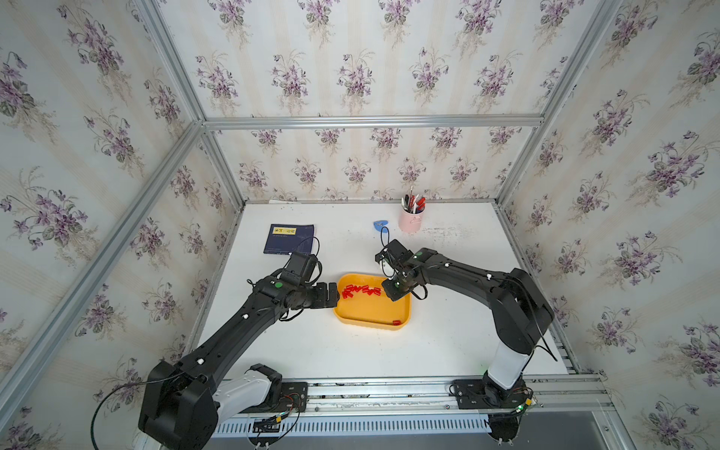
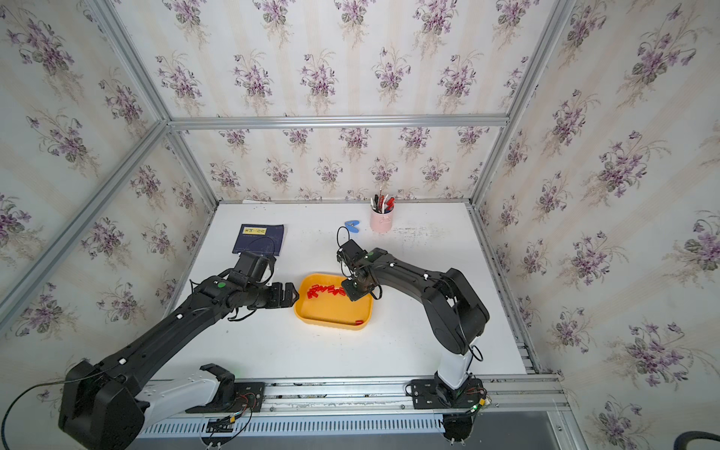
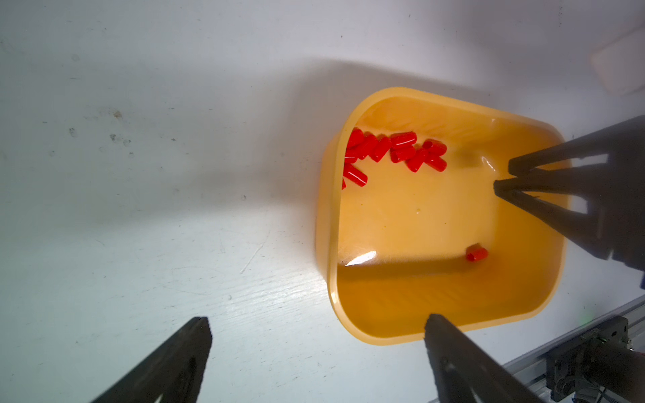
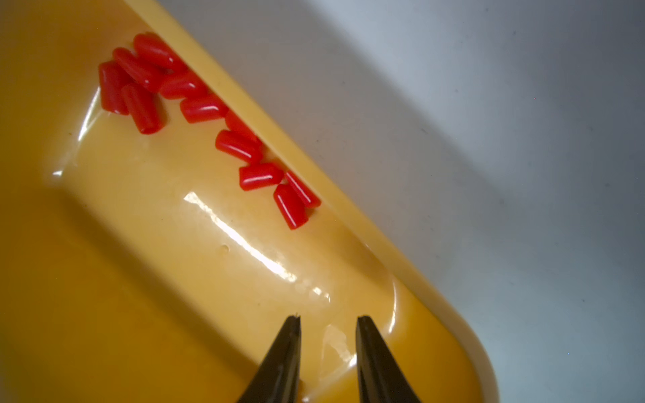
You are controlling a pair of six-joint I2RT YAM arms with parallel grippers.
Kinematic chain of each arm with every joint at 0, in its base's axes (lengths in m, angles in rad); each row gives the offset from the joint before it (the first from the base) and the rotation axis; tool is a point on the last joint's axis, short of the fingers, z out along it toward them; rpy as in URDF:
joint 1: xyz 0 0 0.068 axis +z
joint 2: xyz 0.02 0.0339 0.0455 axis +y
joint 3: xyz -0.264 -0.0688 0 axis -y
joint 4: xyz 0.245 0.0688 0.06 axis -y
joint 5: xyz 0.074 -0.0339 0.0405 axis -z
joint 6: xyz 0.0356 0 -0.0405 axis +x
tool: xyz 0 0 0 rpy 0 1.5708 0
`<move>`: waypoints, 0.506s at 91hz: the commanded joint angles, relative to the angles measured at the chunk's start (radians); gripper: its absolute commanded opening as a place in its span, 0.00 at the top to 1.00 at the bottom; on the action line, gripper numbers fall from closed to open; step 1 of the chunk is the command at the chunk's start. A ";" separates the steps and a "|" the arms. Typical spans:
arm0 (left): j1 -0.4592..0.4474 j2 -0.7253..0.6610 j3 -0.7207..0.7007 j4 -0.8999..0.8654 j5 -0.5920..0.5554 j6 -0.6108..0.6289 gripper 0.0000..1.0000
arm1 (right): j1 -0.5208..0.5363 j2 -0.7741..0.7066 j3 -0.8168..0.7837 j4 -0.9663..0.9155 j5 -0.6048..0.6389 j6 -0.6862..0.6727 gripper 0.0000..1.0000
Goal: Take the screw protection sleeves out of the storage box
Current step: Pick up the screw protection sleeve from the storage box.
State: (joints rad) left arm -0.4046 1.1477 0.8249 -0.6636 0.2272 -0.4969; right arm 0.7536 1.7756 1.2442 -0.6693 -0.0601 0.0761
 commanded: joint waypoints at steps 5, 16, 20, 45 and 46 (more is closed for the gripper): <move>0.001 0.007 0.002 0.010 0.018 0.020 0.00 | 0.001 0.003 0.026 -0.019 0.003 -0.004 0.65; 0.001 0.021 0.008 0.016 0.029 0.018 0.00 | 0.007 0.049 0.040 0.036 -0.028 -0.004 0.65; 0.002 0.024 0.008 0.017 0.031 0.017 0.00 | 0.007 0.068 0.049 0.045 -0.030 -0.009 0.65; 0.001 0.037 0.002 0.027 0.037 0.015 0.00 | 0.007 0.155 0.104 0.080 -0.042 -0.061 0.66; 0.001 0.037 0.002 0.027 0.037 0.014 0.00 | 0.007 0.157 0.104 0.081 -0.043 -0.062 0.66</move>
State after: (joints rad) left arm -0.4046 1.1816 0.8265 -0.6529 0.2581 -0.4858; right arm 0.7593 1.9110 1.3338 -0.6106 -0.0914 0.0467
